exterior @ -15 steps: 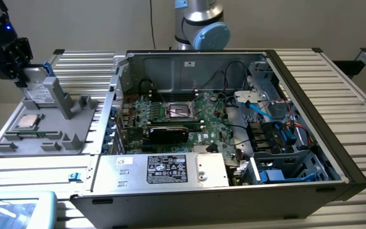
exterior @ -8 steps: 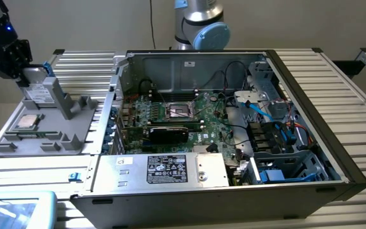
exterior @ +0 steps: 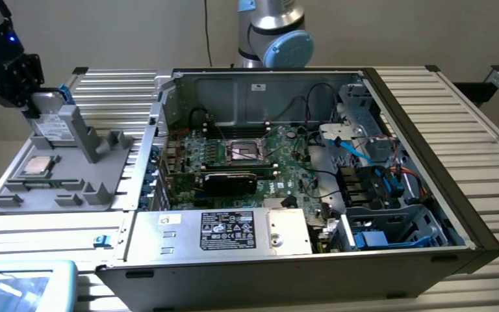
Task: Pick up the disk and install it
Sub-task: 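Pick up the disk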
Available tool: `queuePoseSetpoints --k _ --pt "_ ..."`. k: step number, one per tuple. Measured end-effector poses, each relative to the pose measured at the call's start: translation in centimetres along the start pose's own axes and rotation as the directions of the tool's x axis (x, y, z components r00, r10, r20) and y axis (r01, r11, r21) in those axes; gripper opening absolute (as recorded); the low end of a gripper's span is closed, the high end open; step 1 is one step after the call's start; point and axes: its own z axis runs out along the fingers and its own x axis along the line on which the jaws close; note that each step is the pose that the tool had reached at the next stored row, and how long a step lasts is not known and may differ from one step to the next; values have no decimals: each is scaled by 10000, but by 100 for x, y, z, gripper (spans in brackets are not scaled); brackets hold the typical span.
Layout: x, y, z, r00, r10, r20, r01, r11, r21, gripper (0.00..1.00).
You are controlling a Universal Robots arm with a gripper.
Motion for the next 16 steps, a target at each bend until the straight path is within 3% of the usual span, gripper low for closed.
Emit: queuePoseSetpoints --k 6,16 --pt "1 0 -86 10000 1 -1 -1 10000 3 37" --pt "6 0 -436 10000 2 4 -2 10000 46 37"
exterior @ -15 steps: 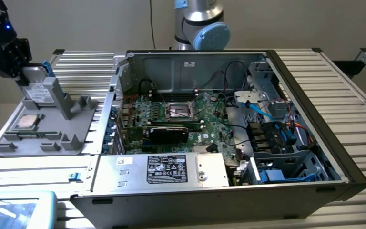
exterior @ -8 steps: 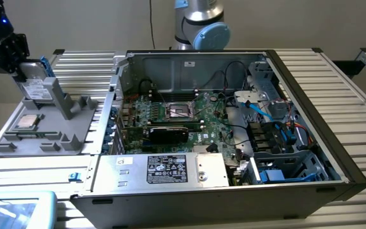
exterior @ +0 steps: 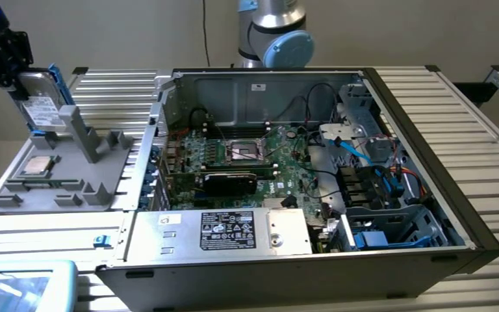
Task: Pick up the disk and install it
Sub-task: 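Pick up the disk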
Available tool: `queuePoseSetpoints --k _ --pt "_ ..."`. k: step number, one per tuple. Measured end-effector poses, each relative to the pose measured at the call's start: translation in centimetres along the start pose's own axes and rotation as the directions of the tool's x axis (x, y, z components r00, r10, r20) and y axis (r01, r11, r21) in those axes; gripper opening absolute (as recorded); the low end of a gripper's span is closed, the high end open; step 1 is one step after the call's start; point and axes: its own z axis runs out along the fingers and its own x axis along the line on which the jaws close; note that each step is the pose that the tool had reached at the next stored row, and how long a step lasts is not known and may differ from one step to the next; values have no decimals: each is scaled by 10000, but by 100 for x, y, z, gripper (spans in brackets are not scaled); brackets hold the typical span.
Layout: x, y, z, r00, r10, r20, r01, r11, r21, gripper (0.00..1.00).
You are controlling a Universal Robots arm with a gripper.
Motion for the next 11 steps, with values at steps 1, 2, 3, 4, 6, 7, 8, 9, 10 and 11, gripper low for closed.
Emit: queuePoseSetpoints --k 1,2,3,4,6,7,8,9,10,11 --pt "0 0 -24 10000 0 0 0 10000 1 37" --pt "0 0 -53 10000 0 0 0 10000 2 37" --pt "1 -1 -91 10000 1 0 -1 10000 3 37" --pt "1 -1 -130 10000 1 -2 -1 10000 2 37" --pt "2 -2 -209 10000 1 -2 -1 10000 3 37" --pt "3 -3 -249 10000 0 -4 0 10000 1 37" --pt "3 -5 -290 10000 1 -5 -1 10000 3 37" --pt "4 -6 -329 10000 0 -5 0 10000 4 37" --pt "4 -9 -371 10000 0 -6 0 10000 3 37" --pt "4 -13 -417 10000 -1 -6 1 10000 3 37"
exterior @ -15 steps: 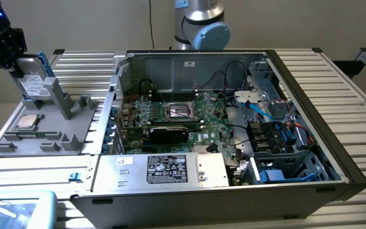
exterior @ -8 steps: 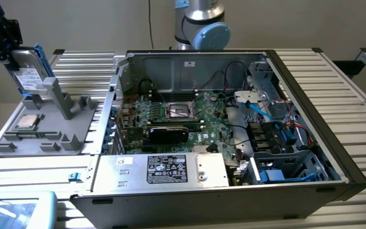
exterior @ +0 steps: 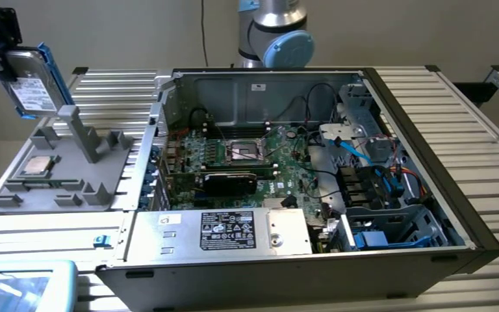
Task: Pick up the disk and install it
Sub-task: 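Pick up the disk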
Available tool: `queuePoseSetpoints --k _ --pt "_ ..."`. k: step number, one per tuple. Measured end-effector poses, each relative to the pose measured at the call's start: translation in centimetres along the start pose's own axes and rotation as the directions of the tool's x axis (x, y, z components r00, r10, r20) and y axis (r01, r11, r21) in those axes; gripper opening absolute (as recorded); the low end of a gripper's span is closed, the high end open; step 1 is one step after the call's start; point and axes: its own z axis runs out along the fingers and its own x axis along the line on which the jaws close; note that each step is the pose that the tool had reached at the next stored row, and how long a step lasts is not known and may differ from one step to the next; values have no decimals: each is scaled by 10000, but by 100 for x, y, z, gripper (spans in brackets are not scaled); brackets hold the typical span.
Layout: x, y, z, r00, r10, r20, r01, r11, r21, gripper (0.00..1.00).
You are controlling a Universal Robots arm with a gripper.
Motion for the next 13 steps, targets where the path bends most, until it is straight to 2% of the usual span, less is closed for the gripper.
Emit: queuePoseSetpoints --k 7,13 --pt "-2 -65 -302 10000 1 0 -1 10000 1 37" --pt "-12 -199 -571 10000 1 -1 -1 10000 0 37"
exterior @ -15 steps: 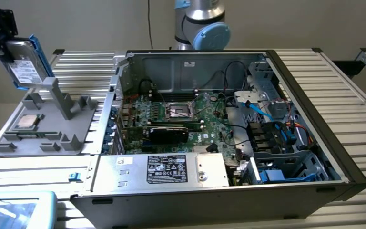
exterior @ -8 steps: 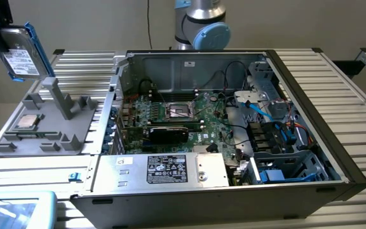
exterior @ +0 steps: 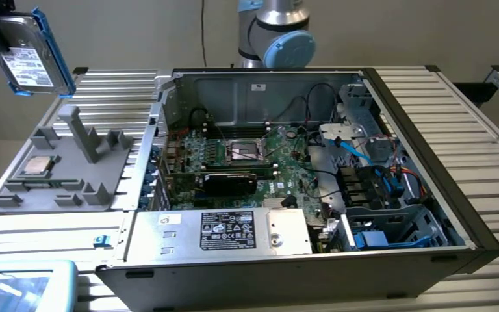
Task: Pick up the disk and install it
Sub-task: 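Pick up the disk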
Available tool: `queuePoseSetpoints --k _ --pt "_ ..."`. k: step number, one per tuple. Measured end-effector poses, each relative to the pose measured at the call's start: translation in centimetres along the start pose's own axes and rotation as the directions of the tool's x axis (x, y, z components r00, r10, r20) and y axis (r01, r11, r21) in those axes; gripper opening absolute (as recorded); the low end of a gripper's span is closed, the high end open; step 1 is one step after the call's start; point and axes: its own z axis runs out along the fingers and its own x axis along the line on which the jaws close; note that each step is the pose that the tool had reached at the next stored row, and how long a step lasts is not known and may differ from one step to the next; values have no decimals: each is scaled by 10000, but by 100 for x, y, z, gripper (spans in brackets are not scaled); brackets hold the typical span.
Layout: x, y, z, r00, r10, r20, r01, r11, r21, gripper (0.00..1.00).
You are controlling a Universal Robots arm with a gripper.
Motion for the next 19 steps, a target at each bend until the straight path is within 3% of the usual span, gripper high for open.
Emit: queuePoseSetpoints --k 9,19 --pt "-15 -303 -370 10000 -1 1 1 10000 2 37" --pt "23 -750 -565 10000 1 1 -1 10000 -4 37"
